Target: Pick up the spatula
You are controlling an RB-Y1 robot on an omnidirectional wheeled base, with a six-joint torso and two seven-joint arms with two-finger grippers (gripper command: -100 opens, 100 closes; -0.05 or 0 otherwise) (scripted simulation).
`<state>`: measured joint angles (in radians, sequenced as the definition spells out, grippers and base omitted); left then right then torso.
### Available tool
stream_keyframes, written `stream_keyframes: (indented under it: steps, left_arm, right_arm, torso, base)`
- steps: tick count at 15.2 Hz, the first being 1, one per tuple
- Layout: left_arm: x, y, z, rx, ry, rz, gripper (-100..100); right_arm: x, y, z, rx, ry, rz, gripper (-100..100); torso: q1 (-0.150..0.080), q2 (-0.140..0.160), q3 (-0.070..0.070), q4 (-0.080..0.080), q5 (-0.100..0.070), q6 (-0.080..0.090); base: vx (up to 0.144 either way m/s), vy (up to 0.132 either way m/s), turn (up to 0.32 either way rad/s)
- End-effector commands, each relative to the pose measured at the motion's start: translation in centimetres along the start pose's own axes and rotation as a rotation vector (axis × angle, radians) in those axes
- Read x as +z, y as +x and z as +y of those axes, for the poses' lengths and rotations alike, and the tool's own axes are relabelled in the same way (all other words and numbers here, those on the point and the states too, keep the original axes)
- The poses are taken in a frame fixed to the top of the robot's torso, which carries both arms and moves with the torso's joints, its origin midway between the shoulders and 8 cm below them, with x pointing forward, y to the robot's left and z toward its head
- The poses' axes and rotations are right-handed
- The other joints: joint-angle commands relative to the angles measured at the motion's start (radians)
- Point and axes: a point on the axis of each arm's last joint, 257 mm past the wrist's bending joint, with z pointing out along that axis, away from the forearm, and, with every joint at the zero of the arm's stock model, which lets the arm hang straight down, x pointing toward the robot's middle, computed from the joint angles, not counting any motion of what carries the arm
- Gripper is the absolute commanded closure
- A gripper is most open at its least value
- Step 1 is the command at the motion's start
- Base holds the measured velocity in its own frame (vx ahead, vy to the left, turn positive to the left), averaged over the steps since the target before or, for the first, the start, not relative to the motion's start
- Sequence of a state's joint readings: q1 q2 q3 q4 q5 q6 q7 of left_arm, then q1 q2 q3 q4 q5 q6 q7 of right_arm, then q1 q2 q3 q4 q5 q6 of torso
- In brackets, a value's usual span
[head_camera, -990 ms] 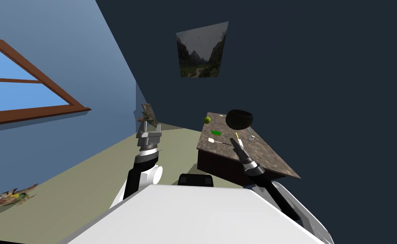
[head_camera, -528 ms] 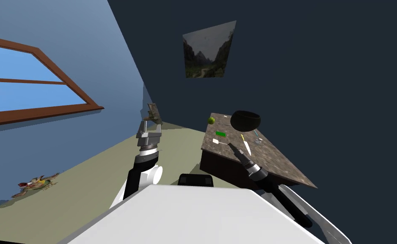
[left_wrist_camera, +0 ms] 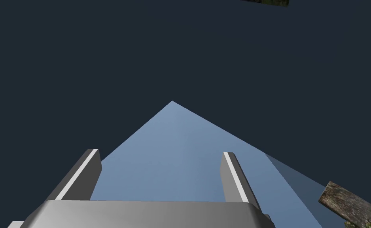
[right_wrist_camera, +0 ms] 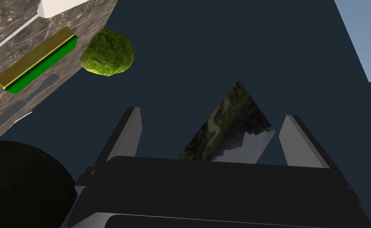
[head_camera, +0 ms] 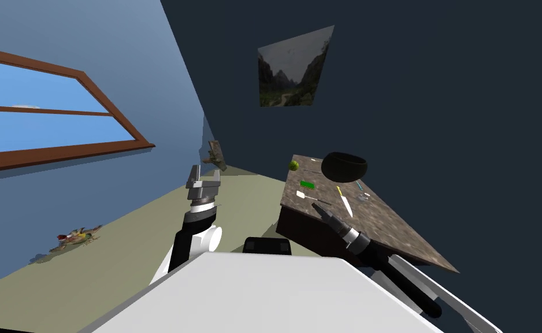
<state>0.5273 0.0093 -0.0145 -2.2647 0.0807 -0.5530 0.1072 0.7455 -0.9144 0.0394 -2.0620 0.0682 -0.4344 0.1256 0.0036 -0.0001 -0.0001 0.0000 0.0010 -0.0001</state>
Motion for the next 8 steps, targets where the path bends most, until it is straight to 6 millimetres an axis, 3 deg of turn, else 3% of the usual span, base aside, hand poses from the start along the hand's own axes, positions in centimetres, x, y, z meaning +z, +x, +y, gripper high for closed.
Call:
stream_keyframes:
  steps: [1,3,4,6,7,8]
  left_arm:
    - [0.0,0.0,0.0,0.000,0.000,0.000,0]
    - [0.0,0.0,0.0,0.000,0.000,0.000,0]
    - [0.0,0.0,0.0,0.000,0.000,0.000,0]
    - [0.0,0.0,0.0,0.000,0.000,0.000,0]
    - [0.0,0.0,0.0,0.000,0.000,0.000,0]
    - [0.0,0.0,0.0,0.000,0.000,0.000,0]
  right_arm:
    - [-1.2,1.3,-1.7,-0.028,0.048,0.065,-100]
    - [-1.3,1.4,-1.8,-0.057,0.043,0.103,-100]
    - [-2.5,2.5,-3.3,-0.070,0.086,0.145,-100]
    - [-2.6,2.5,-3.4,-0.100,0.080,0.183,-100]
    - [-3.9,3.5,-4.9,-0.114,0.122,0.226,-100]
    - [-3.9,3.5,-4.9,-0.130,0.118,0.247,-100]
  torso:
    - [0.000,0.000,0.000,0.000,0.000,0.000]
    - [0.001,0.000,0.000,0.000,0.000,0.000]
    - [0.001,0.000,0.000,0.000,0.000,0.000]
    - [0.002,-0.001,0.000,0.000,0.000,0.000]
    - [0.001,-0.001,0.000,0.000,0.000,0.000]
    - [0.002,-0.001,0.000,0.000,0.000,-0.001]
  base:
    - [0.007,0.071,0.146]
    - [0.010,0.067,0.101]
    - [0.015,0.069,0.140]
    - [0.021,0.068,0.095]
    - [0.015,0.078,0.155]
    - [0.018,0.080,0.157]
